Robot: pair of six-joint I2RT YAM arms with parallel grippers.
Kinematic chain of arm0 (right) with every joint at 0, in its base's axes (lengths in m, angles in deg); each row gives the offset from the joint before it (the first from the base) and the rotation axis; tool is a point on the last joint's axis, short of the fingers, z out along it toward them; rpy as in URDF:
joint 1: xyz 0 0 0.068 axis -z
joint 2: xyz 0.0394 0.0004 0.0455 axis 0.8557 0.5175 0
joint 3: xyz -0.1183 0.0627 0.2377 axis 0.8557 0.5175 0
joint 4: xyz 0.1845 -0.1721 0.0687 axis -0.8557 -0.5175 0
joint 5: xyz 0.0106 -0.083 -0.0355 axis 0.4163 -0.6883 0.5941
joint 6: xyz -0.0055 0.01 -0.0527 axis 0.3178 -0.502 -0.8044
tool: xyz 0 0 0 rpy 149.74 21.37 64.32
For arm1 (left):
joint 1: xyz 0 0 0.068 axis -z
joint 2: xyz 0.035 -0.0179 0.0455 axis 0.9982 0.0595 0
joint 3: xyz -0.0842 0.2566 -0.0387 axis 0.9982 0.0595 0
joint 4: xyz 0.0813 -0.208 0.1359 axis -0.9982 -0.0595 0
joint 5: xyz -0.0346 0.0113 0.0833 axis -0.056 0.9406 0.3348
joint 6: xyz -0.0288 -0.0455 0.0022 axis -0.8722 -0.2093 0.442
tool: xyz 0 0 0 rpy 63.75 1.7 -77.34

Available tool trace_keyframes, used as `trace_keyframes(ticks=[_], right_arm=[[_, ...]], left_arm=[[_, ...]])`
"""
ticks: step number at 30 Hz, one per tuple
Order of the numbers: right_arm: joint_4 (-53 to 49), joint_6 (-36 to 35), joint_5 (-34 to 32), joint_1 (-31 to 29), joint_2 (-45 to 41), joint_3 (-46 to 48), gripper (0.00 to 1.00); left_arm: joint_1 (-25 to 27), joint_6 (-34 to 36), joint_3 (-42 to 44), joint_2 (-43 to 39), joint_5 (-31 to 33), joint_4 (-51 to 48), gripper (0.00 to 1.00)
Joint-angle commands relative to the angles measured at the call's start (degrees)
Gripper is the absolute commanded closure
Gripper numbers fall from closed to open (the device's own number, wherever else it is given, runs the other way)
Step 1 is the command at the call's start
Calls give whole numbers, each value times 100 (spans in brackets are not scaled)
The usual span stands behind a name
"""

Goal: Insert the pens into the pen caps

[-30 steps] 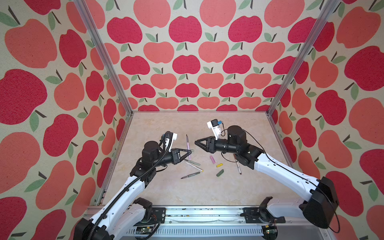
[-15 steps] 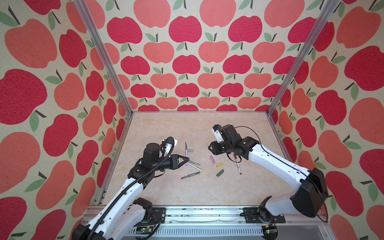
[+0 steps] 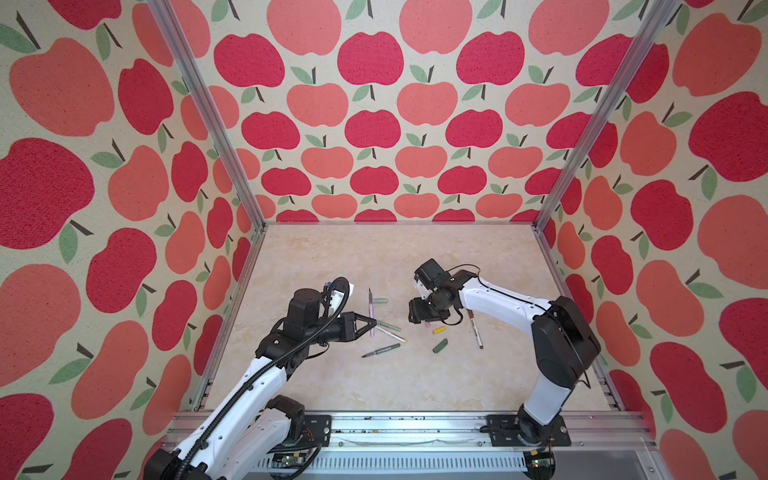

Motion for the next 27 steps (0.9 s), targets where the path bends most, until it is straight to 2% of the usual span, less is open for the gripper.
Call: trace_keyframes(ticks=[1,5,12,27], right_arm=[[410,525,490,19,232,150,37],[584,660,581,37,434,181,37],[679,717,318,211,495,383,36],[417,222,-388,675,573,347,33]], left_arm=[[-35,84,98,-142,67,101,100],[-44,86,90,-150,51,110,100],[-44,112,19,-118,50,114,100],[-35,70,-69,140,-10,314,100]])
